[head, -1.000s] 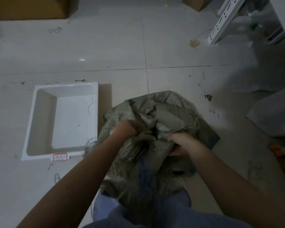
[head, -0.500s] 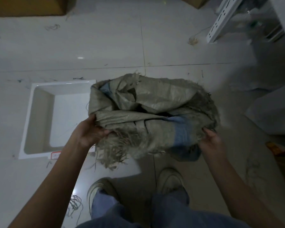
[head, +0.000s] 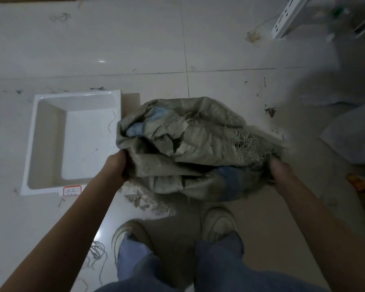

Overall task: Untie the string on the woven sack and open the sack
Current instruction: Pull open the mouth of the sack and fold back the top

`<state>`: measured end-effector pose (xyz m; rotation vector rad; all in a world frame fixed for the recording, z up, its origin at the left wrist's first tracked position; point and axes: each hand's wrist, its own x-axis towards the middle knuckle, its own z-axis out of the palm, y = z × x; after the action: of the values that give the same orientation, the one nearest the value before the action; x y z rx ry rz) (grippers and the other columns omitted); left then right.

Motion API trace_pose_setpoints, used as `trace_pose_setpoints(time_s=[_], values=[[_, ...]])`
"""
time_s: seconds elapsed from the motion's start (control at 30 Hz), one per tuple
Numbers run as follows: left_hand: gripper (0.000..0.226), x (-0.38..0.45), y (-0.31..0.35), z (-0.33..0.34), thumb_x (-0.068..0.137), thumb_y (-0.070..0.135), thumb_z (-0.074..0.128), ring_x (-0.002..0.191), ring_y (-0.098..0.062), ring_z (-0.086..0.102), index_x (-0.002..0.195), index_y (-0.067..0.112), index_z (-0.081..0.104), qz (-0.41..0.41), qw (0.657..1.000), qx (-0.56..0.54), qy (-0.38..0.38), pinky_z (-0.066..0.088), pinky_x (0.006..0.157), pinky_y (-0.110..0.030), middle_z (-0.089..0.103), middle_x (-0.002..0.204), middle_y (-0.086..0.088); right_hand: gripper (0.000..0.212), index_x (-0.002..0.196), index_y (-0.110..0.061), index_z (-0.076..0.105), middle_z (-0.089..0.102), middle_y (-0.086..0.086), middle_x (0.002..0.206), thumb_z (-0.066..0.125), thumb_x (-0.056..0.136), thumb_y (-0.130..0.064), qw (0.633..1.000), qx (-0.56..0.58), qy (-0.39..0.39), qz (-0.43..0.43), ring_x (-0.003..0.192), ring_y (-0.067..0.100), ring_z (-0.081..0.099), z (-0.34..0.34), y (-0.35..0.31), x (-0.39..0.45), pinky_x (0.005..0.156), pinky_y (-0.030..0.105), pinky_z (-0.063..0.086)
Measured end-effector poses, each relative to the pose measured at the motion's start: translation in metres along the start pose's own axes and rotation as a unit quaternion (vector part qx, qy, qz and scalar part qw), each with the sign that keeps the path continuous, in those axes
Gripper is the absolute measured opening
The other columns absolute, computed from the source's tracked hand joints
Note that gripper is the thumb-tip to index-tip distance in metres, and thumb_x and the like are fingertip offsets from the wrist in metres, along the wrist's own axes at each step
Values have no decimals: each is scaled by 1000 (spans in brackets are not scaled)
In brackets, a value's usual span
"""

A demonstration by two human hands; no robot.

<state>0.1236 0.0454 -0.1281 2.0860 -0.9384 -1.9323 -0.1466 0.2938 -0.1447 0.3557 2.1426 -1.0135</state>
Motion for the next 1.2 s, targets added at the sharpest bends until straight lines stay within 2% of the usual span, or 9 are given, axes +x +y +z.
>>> trace_pose_setpoints(time_s=[0.1, 0.23, 0.33, 0.43, 0.6, 0.77, 0.9, 1.03, 1.2], values=[[61, -19, 4, -3, 87, 14, 52, 124, -43, 44, 138, -9, 28, 166, 938, 266, 147, 41, 100, -46, 35, 141, -26, 39, 100, 2, 59, 58, 22, 100, 56, 80, -31, 908, -206, 225, -288, 101, 32, 57, -18, -19, -17, 82, 38, 42], [80, -74, 18, 19, 78, 14, 64, 141, -43, 23, 144, -5, 23, 549, 660, 476, 191, 20, 116, -50, 26, 149, -30, 95, 141, -7, 33, 38, 18, 144, 73, 65, -50, 788, -385, 16, -480, 135, 32, 33, 17, -49, -72, 111, 44, 29], [111, -62, 20, 49, 72, 56, 63, 146, -40, -1, 150, 5, 3, 532, 513, 662, 125, 3, 118, -55, 4, 157, -26, 117, 151, -16, 3, 11, 12, 159, 69, 67, -62, 689, -576, -53, -437, 147, 28, 8, 63, -54, -77, 118, 51, 11], [117, -30, 20, 63, 75, 66, 58, 146, -42, -4, 150, 8, -10, 459, 470, 744, 120, 2, 117, -57, -3, 158, -25, 69, 143, -12, 31, 48, 13, 138, 61, 85, -36, 709, -553, -75, -431, 129, 29, 44, 83, -55, -59, 108, 43, 33], [77, 6, 33, 46, 84, 37, 62, 133, -37, 38, 144, 4, 26, 447, 552, 699, 79, 24, 113, -49, 41, 143, -22, 28, 121, -14, 60, 62, 1, 115, 53, 94, -17, 863, -323, -269, -281, 103, 16, 57, 72, -74, -37, 79, 20, 46], [28, 9, 59, 32, 83, 20, 69, 89, -19, 60, 108, 9, 65, 408, 771, 478, -99, 45, 76, -20, 66, 99, -7, 43, 126, -19, 56, 61, -1, 122, 65, 86, -32, 903, -221, -332, -159, 87, 1, 59, 55, -94, -9, 69, 7, 47], [16, 12, 72, 32, 73, 25, 78, 63, 5, 58, 78, 18, 65, 345, 861, 351, -131, 43, 57, 2, 62, 73, 8, 83, 140, -25, 44, 53, 0, 134, 48, 72, -71, 857, -353, -358, -110, 111, 15, 57, 64, -114, 3, 94, 23, 44], [19, 15, 74, 41, 83, 34, 66, 71, -5, 70, 84, 15, 69, 173, 936, 252, -177, 53, 63, -18, 73, 73, 5, 125, 150, -26, 20, 32, 3, 151, 36, 47, -94, 831, -449, -328, -21, 132, 25, 41, 86, -129, 17, 113, 39, 30], [22, 17, 60, 62, 81, 31, 63, 78, -23, 58, 91, 11, 62, 71, 927, 350, -118, 45, 65, -24, 64, 104, -16, 37, 127, -1, 51, 53, 21, 131, 47, 95, -18, 662, -650, -4, -371, 119, 35, 51, 115, -125, 6, 97, 41, 39]])
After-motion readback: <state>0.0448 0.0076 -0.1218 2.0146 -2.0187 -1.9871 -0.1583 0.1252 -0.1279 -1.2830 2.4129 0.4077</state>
